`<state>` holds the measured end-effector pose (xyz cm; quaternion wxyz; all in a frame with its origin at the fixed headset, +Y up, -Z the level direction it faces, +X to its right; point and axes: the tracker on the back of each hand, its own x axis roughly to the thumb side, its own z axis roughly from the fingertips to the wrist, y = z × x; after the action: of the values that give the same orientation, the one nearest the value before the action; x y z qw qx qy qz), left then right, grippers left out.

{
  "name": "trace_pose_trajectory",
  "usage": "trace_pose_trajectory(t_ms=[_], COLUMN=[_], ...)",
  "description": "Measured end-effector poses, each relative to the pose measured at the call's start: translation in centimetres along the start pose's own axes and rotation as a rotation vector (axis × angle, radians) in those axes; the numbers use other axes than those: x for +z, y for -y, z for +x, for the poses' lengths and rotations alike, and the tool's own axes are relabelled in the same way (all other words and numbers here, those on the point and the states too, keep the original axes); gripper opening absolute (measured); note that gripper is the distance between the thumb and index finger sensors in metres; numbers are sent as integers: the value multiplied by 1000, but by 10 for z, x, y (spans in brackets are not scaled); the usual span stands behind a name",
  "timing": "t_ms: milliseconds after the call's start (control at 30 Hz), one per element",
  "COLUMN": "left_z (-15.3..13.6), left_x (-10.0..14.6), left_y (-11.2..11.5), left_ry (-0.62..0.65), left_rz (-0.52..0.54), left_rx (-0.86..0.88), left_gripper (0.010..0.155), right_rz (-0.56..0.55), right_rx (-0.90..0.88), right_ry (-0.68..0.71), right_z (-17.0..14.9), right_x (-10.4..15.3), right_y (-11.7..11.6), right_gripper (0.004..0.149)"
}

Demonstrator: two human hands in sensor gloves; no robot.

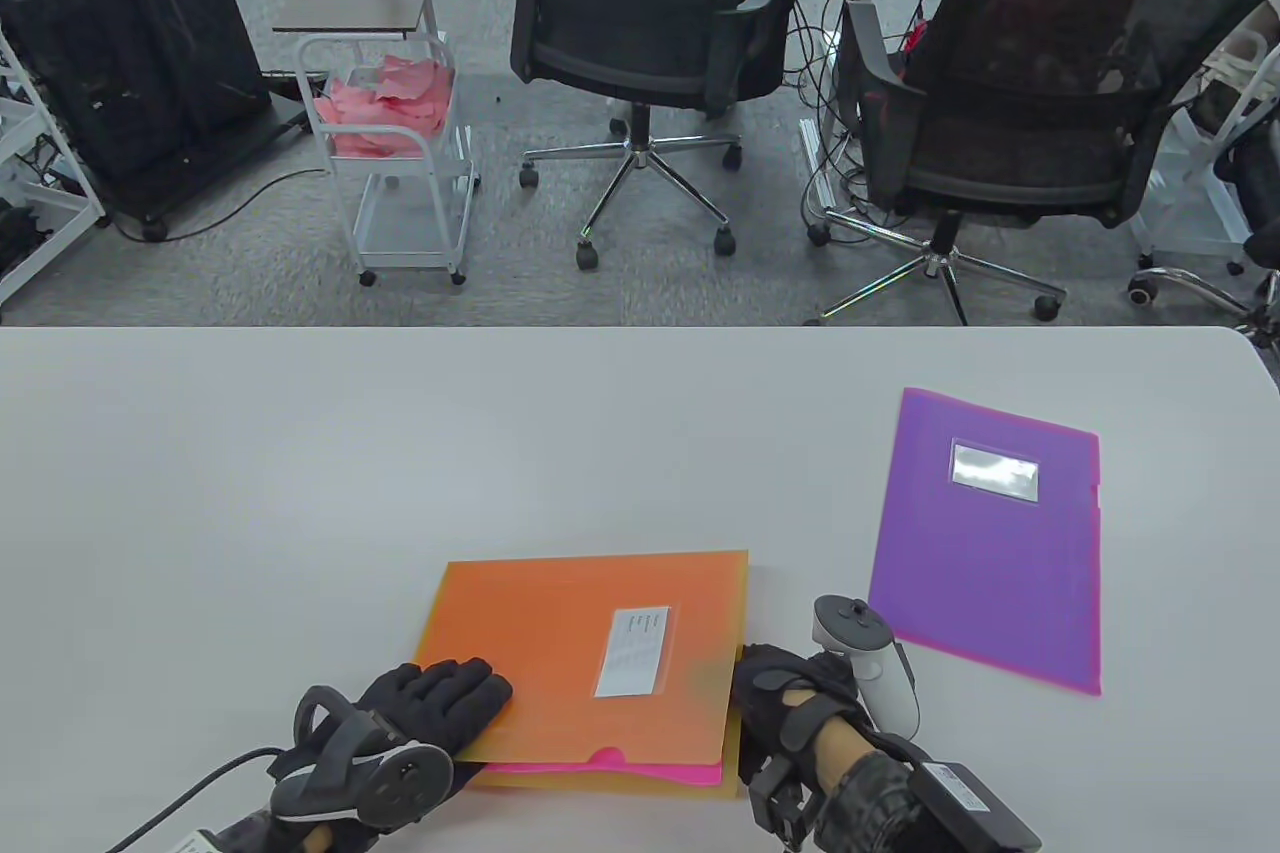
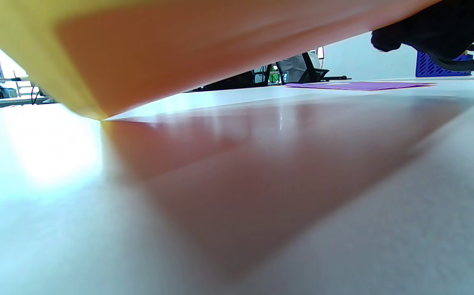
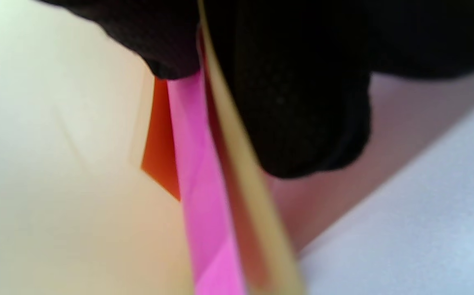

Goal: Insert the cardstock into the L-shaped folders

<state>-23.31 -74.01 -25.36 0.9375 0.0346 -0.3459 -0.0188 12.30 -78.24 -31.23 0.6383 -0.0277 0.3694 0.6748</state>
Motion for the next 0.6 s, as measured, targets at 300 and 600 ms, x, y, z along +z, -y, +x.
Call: trace_pose_trajectory(t_ms=[300, 600], left_z=[-1, 1], left_x=[0, -2], left_y=[17, 23], left_ry=[15, 13], left_rz=[-144, -184], left_rx=[-11, -100], left_gripper=[77, 73], right_rz=[41, 107], right_rx=[-136, 2], right_ry=[62, 60], right_z=[-7, -5], right_x=[-2, -5], right_y=[4, -4], right_gripper=[66, 69])
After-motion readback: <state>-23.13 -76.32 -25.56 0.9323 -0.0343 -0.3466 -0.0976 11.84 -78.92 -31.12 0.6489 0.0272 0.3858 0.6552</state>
